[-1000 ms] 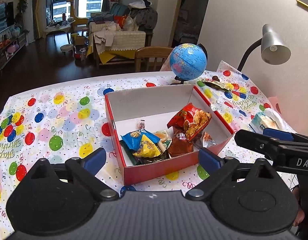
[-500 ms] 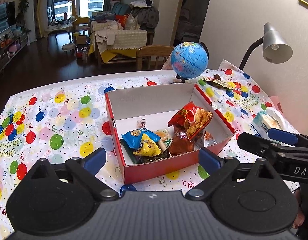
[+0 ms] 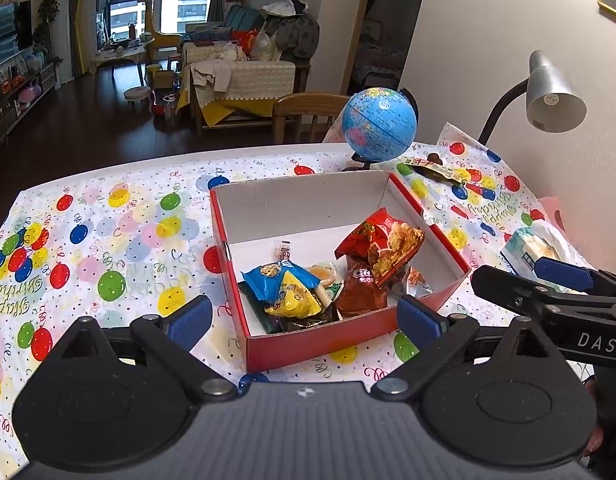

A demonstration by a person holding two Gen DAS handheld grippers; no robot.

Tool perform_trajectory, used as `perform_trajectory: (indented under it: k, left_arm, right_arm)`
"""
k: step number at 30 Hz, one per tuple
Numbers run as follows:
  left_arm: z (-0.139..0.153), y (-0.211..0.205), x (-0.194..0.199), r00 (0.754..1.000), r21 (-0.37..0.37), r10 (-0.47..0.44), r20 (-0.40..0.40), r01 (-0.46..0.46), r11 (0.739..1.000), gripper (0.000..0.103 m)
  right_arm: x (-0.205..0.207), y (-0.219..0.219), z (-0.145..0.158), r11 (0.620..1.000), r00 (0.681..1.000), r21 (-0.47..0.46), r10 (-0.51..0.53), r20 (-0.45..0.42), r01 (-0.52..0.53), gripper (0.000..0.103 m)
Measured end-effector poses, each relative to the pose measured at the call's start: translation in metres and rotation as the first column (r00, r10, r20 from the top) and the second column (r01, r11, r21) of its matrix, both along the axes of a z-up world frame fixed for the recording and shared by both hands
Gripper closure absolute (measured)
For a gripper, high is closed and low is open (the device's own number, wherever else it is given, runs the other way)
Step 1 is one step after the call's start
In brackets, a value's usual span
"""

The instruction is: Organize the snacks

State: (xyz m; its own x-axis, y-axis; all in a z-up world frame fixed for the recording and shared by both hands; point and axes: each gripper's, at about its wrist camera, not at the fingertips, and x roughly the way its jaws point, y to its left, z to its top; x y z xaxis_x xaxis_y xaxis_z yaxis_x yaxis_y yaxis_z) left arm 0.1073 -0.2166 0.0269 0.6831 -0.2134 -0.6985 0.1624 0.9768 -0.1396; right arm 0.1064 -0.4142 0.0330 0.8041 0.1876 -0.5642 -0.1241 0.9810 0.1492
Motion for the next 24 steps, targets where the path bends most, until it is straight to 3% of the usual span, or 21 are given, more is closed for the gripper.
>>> perform_trajectory:
  k: [24]
  left_arm:
    - [0.0061,-0.0006,0.0004,1.000,-0.012,0.002,0.020,-0.002,1.000,0.004]
  right_arm:
    - [0.0011,0.0003,0.0028,1.000,1.000,0.003,0.005,0.011,-0.005,0.000]
